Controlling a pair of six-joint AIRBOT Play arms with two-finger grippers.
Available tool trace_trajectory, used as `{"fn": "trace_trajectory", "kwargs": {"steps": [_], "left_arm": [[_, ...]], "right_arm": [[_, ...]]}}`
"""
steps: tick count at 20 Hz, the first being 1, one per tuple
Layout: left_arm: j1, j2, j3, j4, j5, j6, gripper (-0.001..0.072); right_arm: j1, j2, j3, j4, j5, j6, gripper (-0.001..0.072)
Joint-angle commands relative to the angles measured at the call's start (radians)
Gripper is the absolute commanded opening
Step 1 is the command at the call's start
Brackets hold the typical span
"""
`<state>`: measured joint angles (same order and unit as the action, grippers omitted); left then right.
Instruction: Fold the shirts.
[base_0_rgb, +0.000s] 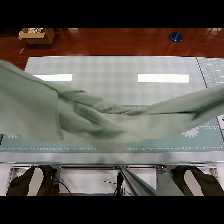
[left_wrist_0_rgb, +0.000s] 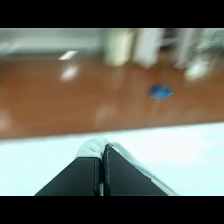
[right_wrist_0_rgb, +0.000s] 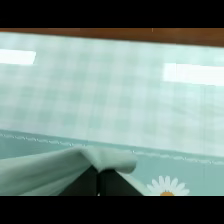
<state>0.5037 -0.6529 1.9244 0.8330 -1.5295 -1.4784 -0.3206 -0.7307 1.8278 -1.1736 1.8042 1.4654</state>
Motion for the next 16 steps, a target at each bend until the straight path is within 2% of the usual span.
{"fn": "trace_trajectory", "kwargs": {"steps": [1,3,6,8,11,13,16], "left_arm": [[0.001,0.003,-0.053,0.154,-0.113,-0.011,0.0029],[0.001,-0.003,-0.142,0.133,-0.103,-0.012,0.0030],[0.000,-0.021,-0.378,-0.002,-0.063,-0.006,0.0029],[0.000,-0.029,-0.588,-0.033,0.033,0.048,0.0029],[-0.013,-0.079,-0.859,-0.034,0.129,0.057,0.0028],[-0.065,-0.127,-0.988,-0.046,0.213,0.094,0.0029],[-0.183,-0.210,-1.069,-0.055,0.413,0.145,0.0029]], "right_arm": [[0.000,-0.063,0.002,-0.003,0.048,0.007,0.0022],[0.000,-0.140,0.002,0.035,0.048,0.008,0.0021],[0.000,-0.279,-0.032,0.145,0.049,0.008,0.0021],[0.000,-0.371,-0.058,0.130,0.039,0.005,0.0022],[0.014,-0.528,-0.089,0.124,0.011,0.006,0.0022],[0.072,-0.628,-0.091,0.106,0.004,-0.008,0.0022],[0.175,-0.748,-0.091,0.078,-0.149,-0.051,0.0022]]}}
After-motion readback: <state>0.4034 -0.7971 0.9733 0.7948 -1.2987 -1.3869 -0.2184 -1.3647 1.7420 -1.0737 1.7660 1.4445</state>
